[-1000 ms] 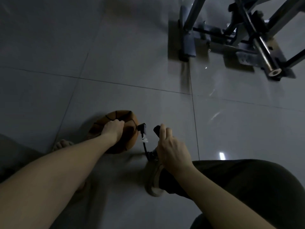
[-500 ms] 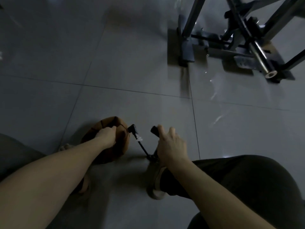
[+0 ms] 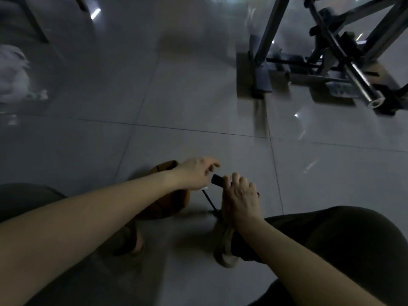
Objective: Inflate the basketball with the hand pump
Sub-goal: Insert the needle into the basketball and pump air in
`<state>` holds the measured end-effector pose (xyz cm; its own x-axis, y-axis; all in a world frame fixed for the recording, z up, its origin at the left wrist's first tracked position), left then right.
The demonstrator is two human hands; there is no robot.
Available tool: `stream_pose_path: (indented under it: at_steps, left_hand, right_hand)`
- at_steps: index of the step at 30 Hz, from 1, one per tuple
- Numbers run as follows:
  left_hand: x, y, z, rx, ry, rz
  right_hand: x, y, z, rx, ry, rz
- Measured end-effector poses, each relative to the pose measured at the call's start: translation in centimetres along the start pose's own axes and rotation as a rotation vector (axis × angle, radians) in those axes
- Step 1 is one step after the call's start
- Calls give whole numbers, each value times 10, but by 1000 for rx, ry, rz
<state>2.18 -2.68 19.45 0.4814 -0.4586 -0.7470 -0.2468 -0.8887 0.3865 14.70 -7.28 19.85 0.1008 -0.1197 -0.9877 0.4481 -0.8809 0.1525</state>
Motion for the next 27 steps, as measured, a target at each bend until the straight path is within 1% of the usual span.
stream_pose_path:
  at_steps: [2,4,6,8,11,13,14,16,18,21,25,27]
  left_hand:
    - [15,23,-8,37,-15,113]
    - [32,37,-9,27,-41,185]
    - [50,35,-2,-1,-173,199]
    - [67,27,8,-68,-287,205]
    - [76,27,10,-65,-360,230]
    - [67,25,-3,-16,-454,194]
    - [57,23,-13,-6,-454,158]
    - [32,18,-36,-3,-420,102]
    - [2,16,-58,-8,-437,53]
    - [-27,20,-73,-31,-462,22]
    - [-32,26,-73,-16,-557,35]
    - [-16,24,-64,-2,-619,56]
  right_hand:
    - [13,-4,2,-18,-10,55]
    - [30,-5,9,-71,-10,109]
    - [43,-5,22,-117,-18,153]
    - [48,-2,34,-125,-9,176]
    - [48,5,36,-111,-27,244]
    - [32,6,19,-67,-67,270]
    - [19,5,8,-43,-60,265]
    - [-15,0,-16,10,-32,234]
    - [-49,0,-36,62,-27,185]
    - [-76,-2,-48,60,-56,117]
    - [-66,-9,-33,15,-110,224]
    - [-47,-10,-28,6,-137,289]
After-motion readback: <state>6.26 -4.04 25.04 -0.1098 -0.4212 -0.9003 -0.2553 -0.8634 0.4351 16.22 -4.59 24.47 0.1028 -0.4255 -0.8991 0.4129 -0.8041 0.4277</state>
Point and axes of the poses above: each hand's wrist, its own y-axis away from the middle knuckle, its own x-axis out of the palm, z = x × y, the point moved 8 cm from there along -y, towards the middle knuckle, and after that the axes turned 3 degrees about -x, right-handed, at the moved point
